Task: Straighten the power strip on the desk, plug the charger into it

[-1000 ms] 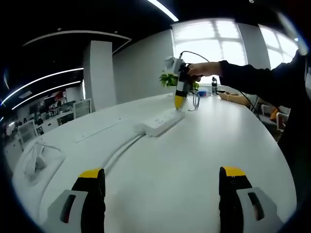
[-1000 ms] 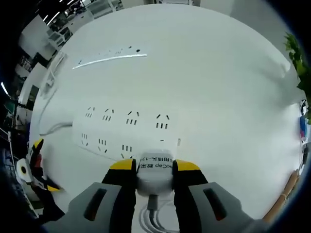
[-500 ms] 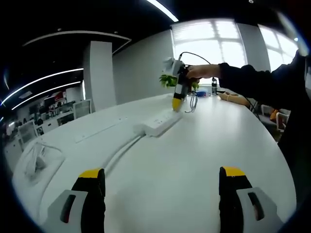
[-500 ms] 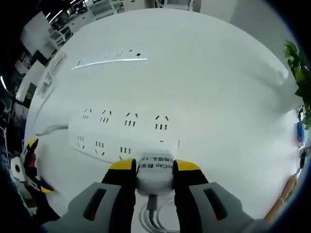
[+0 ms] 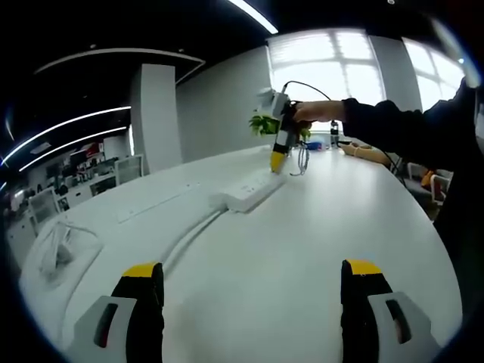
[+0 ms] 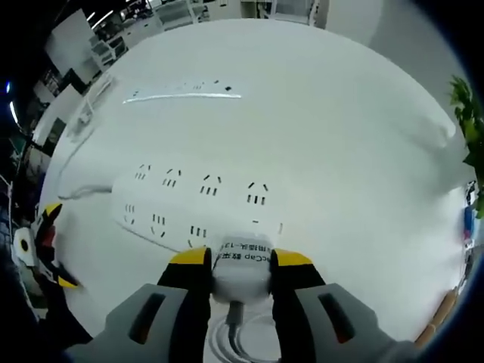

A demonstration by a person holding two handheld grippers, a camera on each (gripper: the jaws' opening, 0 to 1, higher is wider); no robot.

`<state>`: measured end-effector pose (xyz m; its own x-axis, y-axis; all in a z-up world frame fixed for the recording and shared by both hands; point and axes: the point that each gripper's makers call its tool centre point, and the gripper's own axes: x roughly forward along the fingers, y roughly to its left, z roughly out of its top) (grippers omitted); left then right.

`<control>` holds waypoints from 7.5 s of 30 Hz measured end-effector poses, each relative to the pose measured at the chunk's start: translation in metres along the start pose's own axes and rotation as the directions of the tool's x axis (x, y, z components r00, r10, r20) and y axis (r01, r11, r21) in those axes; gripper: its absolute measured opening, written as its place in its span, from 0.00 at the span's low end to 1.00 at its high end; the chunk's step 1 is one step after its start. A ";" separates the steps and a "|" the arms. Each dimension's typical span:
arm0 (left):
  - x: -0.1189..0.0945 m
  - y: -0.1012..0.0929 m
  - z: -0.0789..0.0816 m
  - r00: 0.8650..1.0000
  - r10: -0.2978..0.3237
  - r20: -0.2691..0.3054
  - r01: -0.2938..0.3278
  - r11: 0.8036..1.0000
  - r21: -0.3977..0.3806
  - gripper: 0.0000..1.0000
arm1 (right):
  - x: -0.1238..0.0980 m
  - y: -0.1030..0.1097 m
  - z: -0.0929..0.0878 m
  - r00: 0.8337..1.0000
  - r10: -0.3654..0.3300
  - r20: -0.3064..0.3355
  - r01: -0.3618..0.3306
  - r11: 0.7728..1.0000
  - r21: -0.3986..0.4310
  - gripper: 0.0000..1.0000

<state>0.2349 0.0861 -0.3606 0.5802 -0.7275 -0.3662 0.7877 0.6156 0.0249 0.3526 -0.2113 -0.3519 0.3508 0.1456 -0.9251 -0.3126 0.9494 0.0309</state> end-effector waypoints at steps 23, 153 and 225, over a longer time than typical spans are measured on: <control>0.001 0.000 -0.003 1.000 0.004 -0.008 -0.004 1.000 -0.001 0.99 | 0.001 0.004 -0.005 1.000 -0.009 0.012 0.012 0.944 -0.330 0.39; 0.001 0.010 -0.011 0.998 0.054 -0.033 -0.054 0.999 0.008 0.99 | -0.007 0.016 0.012 0.994 0.104 -0.035 -0.060 0.253 -0.965 0.24; 0.001 0.009 -0.005 0.999 0.042 0.022 -0.042 0.999 -0.002 0.99 | 0.007 0.018 0.014 0.988 0.149 -0.029 -0.069 0.272 -0.960 0.47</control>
<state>0.2414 0.0924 -0.3653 0.6172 -0.7077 -0.3439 0.7622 0.6462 0.0382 0.3617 -0.1897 -0.3529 0.2747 0.2770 -0.9208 -0.9565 -0.0190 -0.2911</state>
